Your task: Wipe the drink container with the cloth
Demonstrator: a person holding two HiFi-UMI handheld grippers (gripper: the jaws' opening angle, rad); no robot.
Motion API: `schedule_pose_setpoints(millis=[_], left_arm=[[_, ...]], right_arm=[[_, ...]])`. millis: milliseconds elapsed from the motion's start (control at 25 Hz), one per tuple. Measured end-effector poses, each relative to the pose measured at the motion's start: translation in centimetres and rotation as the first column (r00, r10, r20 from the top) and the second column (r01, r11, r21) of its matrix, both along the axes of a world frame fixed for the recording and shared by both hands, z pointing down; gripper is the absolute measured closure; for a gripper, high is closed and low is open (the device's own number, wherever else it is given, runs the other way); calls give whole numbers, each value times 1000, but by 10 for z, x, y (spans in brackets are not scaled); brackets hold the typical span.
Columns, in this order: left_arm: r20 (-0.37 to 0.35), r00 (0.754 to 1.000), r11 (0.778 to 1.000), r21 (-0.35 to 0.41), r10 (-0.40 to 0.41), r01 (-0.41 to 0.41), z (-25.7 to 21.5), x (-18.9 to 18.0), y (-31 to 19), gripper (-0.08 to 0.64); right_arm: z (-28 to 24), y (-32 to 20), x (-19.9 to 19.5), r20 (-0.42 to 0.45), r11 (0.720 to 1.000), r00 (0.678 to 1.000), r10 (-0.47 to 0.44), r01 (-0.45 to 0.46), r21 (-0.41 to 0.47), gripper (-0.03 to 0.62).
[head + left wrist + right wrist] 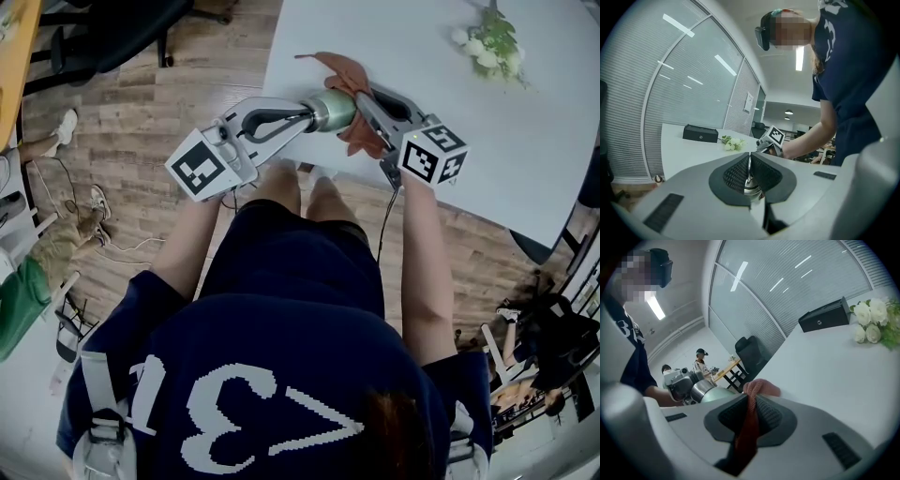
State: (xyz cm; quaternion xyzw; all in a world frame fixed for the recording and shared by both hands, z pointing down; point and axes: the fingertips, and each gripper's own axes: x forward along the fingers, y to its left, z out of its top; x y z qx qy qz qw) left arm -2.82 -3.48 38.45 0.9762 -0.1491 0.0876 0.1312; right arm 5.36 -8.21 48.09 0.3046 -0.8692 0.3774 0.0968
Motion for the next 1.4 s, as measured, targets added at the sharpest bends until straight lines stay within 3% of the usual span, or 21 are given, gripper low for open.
schedule_pose_setpoints(millis=[200, 400, 520, 760, 1000, 1160, 1400], left_arm=[[2, 1000, 1000, 8, -12, 12, 1, 1, -1, 537], [11, 1000, 999, 17, -28, 28, 2, -1, -5, 537], [-1, 999, 999, 37, -35, 35, 0, -2, -7, 537], [-18, 996, 996, 17, -87, 87, 1, -9, -12, 537], [-23, 992, 992, 2, -126, 126, 4, -16, -17, 537], [-21, 990, 990, -11, -141, 141, 4, -17, -18, 537], [-5, 983, 981, -57, -184, 183, 4, -14, -19, 537]], right_arm=[[-39, 5, -26, 99, 998, 995, -30, 24, 59, 534], [-86, 13, -54, 258, 994, 965, -53, 26, 110, 534], [-80, 18, -59, 202, 991, 978, -56, 29, 132, 535], [-41, 7, -22, 95, 992, 993, 76, -85, 94, 535], [3, 3, 10, -19, 985, 986, 165, -164, 45, 535], [-5, 4, 4, -9, 984, 985, 171, -170, 61, 535], [-53, 12, -32, 84, 981, 988, 128, -138, 136, 535]])
